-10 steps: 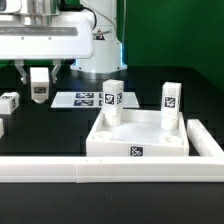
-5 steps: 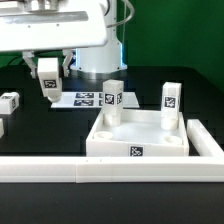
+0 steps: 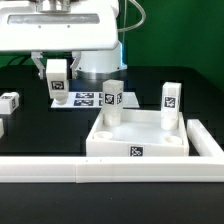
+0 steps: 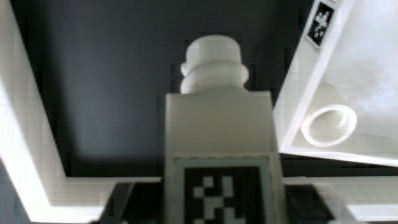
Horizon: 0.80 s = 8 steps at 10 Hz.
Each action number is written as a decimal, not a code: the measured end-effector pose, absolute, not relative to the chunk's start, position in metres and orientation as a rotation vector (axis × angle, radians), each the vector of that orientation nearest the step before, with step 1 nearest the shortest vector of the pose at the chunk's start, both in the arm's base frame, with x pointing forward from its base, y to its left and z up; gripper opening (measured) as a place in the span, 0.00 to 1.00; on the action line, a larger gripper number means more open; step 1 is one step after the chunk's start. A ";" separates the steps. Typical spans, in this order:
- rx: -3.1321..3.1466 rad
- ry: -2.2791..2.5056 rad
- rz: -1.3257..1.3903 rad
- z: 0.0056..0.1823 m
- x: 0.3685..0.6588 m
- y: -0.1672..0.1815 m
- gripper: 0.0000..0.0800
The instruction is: Assemble square table
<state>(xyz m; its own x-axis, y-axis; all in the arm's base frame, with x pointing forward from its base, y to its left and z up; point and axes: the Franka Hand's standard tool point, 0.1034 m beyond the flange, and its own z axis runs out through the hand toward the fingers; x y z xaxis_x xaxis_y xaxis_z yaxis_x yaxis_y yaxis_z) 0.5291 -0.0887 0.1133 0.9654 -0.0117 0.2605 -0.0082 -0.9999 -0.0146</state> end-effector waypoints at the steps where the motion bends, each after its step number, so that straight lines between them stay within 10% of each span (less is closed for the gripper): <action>1: -3.077 0.051 -0.396 0.115 0.536 -0.076 0.36; 8: -3.041 0.125 -0.529 0.128 0.599 -0.036 0.36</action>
Offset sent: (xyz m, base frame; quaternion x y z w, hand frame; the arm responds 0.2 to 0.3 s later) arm 0.0628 0.0353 0.0137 0.0248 0.0398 0.0205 0.9987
